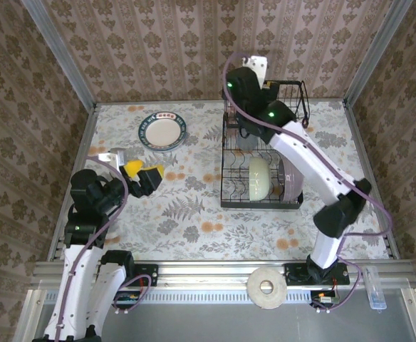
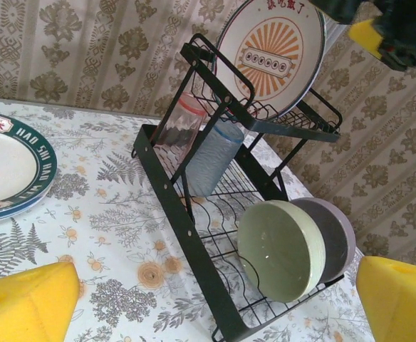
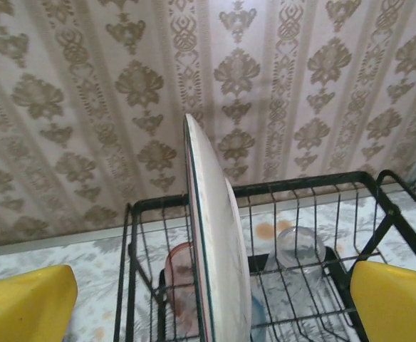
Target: Unload the mixed dishes from the dish rack
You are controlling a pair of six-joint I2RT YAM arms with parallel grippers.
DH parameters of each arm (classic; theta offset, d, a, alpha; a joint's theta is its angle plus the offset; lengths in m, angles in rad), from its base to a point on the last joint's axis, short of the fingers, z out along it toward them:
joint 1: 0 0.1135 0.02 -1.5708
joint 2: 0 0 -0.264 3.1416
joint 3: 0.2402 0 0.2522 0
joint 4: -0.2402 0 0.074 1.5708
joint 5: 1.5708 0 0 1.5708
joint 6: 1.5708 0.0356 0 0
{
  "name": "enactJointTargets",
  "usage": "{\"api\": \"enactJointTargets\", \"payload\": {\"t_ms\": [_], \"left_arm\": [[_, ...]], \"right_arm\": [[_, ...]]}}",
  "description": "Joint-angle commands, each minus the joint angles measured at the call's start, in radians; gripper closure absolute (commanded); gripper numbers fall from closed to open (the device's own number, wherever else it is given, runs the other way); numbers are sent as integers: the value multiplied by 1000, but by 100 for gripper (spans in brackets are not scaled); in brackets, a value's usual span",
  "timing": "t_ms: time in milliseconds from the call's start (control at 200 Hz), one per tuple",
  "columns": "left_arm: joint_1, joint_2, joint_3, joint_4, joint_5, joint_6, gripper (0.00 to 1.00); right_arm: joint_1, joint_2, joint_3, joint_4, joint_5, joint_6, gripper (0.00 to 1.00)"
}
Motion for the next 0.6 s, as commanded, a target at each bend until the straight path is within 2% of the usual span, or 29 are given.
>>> {"api": "enactJointTargets", "payload": {"t_ms": [0,90,180,450,595], "left_arm": [[-4,-16,2,20,29,26,0],[-4,-24,2,15,21,30,0],[-3,-27,4,7,11,35,0],[-6,-28,5,5,7,35,0],[-6,-25,3,10,15,29,0]], "right_arm": [[22,103,168,-198,212,2,0],[23,170,270,-272,228,27,0],[23,190,293,-270,229,25,0],[23,199,279,-238,261,0,19],[19,203,276,-226,267,-10,25]]}}
